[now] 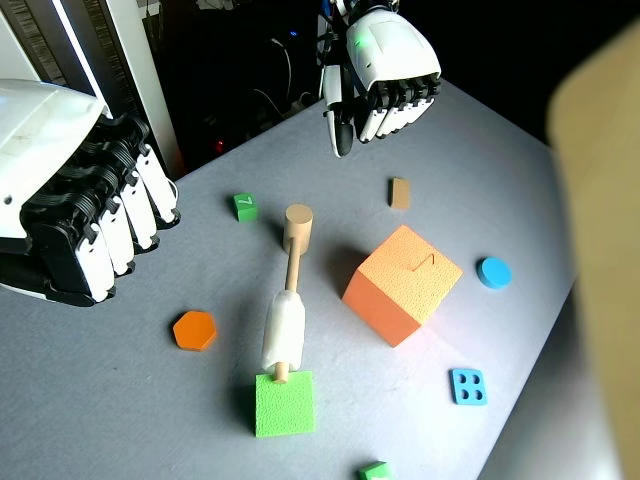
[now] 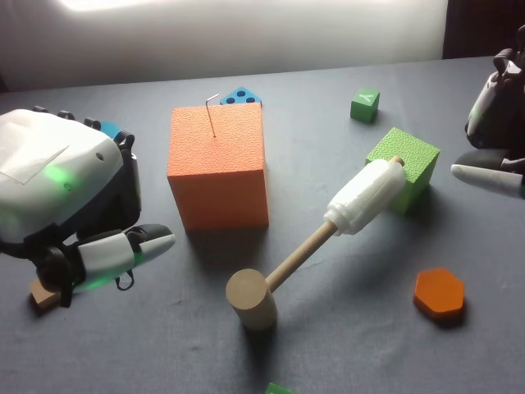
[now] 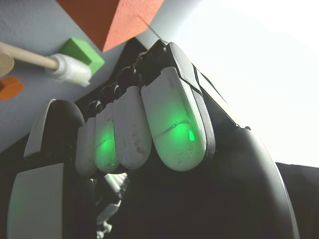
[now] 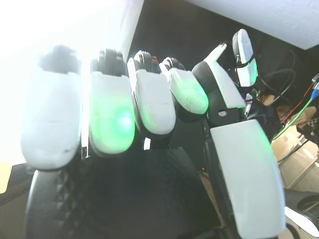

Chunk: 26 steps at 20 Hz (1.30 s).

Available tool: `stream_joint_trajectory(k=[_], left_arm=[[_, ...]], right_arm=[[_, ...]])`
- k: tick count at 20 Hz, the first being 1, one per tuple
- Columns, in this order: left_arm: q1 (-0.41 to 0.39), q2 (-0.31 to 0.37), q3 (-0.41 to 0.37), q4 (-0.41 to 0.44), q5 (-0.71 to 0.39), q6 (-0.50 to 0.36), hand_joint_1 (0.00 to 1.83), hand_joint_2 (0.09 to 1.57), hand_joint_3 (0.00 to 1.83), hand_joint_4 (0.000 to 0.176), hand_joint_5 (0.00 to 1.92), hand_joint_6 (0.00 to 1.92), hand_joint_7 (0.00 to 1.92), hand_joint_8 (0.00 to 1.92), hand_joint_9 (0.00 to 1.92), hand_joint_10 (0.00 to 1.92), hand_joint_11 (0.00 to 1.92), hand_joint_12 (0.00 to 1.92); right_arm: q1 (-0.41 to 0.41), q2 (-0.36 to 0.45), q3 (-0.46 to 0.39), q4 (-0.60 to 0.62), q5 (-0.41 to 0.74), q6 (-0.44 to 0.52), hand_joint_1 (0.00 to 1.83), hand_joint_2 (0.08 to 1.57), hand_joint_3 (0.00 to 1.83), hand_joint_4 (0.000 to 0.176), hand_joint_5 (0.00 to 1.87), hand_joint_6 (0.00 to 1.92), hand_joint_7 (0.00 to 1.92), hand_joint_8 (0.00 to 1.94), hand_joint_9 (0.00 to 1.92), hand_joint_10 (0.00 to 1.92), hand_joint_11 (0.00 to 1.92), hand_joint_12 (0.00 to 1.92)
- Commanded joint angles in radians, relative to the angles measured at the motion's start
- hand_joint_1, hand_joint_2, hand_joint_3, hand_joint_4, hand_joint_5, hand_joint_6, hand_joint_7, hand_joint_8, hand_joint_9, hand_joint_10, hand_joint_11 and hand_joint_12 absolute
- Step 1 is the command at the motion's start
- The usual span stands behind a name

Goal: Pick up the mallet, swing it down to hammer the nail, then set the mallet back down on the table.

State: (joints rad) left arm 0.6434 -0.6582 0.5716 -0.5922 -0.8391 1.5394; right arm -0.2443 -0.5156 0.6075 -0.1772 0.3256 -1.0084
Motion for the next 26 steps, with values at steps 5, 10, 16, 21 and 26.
stream_joint_trajectory(k=[5, 10, 16, 21, 26], left_arm=[[-0.003, 0.002, 0.011, 0.035, -0.092, -0.002, 0.0, 1.19, 0.02, 0.0, 0.02, 0.0, 0.0, 0.0, 0.0, 0.0, 0.0, 0.0], [0.006, 0.003, 0.017, 0.035, -0.092, -0.008, 0.0, 1.17, 0.01, 0.0, 0.0, 0.0, 0.0, 0.0, 0.0, 0.0, 0.0, 0.0], [0.031, 0.004, 0.033, 0.078, -0.092, -0.077, 0.0, 1.19, 0.01, 0.0, 0.01, 0.01, 0.0, 0.0, 0.0, 0.0, 0.0, 0.0], [0.064, 0.003, 0.107, 0.261, -0.086, -0.292, 0.0, 1.18, 0.01, 0.0, 0.0, 0.0, 0.0, 0.0, 0.0, 0.0, 0.0, 0.0], [0.091, 0.003, 0.182, 0.455, -0.043, -0.494, 0.0, 1.19, 0.01, 0.0, 0.0, 0.0, 0.0, 0.0, 0.0, 0.0, 0.0, 0.0]], right_arm=[[-0.014, -0.001, 0.005, 0.01, 0.159, -0.011, 0.12, 1.17, 0.0, 0.0, 0.1, 0.0, 0.1, 0.0, 0.09, 0.0, 0.0, 0.35], [-0.027, -0.004, 0.006, 0.019, 0.18, -0.014, 0.56, 1.06, 0.0, 0.0, 0.02, 0.0, 0.01, 0.0, 0.01, 0.0, 0.0, 0.19], [-0.034, -0.004, 0.006, 0.021, 0.186, -0.017, 1.12, 0.98, 0.0, 0.0, 0.03, 0.0, 0.0, 0.0, 0.0, 0.0, 0.0, 0.37], [-0.052, -0.001, 0.007, 0.022, 0.212, -0.017, 1.31, 0.97, 0.0, 0.0, 0.08, 0.0, 0.04, 0.0, 0.03, 0.0, 0.0, 0.56], [-0.074, 0.002, 0.009, 0.023, 0.243, 0.001, 1.24, 0.99, 0.01, 0.0, 0.06, 0.0, 0.01, 0.0, 0.02, 0.0, 0.0, 0.57]])
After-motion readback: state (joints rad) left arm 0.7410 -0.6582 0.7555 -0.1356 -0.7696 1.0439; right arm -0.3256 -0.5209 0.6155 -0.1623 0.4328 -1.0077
